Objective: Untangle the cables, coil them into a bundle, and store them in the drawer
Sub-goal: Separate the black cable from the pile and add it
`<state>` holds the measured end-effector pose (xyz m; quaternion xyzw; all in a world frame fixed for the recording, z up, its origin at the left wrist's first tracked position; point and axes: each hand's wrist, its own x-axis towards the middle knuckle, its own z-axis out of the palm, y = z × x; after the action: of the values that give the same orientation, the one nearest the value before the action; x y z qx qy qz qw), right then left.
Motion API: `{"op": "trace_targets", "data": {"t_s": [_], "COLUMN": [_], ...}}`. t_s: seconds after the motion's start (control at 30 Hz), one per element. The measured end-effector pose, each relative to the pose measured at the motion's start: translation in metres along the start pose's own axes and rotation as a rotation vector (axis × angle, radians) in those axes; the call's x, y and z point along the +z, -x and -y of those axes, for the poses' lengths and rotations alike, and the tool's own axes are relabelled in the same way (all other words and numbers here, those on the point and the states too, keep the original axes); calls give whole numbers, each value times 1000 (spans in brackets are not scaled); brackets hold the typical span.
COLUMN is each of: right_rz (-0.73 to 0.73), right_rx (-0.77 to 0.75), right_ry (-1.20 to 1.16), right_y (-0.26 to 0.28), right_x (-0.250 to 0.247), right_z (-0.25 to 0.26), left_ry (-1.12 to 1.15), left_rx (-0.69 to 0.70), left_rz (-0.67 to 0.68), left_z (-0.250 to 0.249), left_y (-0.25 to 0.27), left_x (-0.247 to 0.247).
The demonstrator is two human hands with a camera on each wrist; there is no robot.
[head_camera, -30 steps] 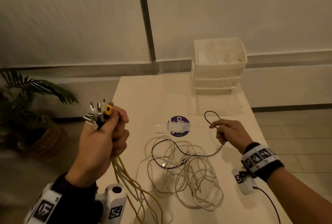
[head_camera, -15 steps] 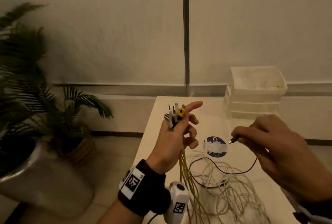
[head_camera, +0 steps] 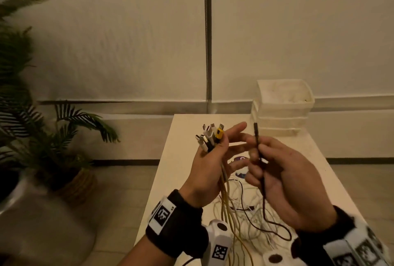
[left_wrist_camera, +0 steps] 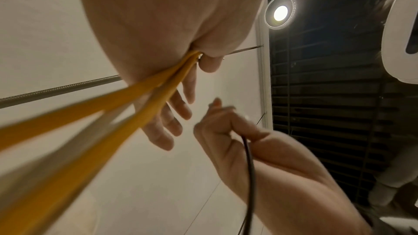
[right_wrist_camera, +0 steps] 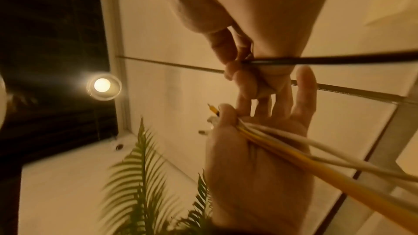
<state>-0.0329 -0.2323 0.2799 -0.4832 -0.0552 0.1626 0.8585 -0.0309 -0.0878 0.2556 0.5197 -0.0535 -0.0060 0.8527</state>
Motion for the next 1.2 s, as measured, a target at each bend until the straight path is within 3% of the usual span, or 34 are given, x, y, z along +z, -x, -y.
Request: {"op": "trace_targets", "data": {"t_s": [0.17, 0.27, 0.43, 0.53, 0.63, 0.73, 0.8, 0.9, 1.03, 1.1, 1.2], "right_rz": [-57, -150, -146, -68, 68, 268, 423, 452, 271, 240, 218], "right_rx": [-324, -359, -333, -291, -218, -181, -114, -47, -113, -138, -132], "right_ry": [418, 377, 375, 397, 560, 877, 1059, 1112, 1152, 1182, 1191], "right_y": [3, 0, 0, 5, 13, 21, 22, 10, -12, -18, -23], "right_x": [8, 5, -7, -19, -42, -79, -104, -130, -135, -125, -110], "right_z": [-23, -26, -25, -21, -25, -32, -28, -6, 26, 31, 28], "left_ry": [40, 52, 76, -34, 21, 185, 171, -21, -698, -970, -1042], "left_rx": [-46, -66, -69, -7, 99, 192, 204, 189, 73, 82, 135], "left_rz": [57, 61, 68, 15, -78, -129, -169, -161, 9, 122, 138], "left_z": [7, 12, 19, 25, 17, -10, -29, -35, -2, 22, 48], "left_y": [7, 8, 9, 6, 0, -7, -7, 2, 10, 7, 0], "left_x": [7, 14, 21, 25, 27, 9, -8, -19, 8, 23, 33]}}
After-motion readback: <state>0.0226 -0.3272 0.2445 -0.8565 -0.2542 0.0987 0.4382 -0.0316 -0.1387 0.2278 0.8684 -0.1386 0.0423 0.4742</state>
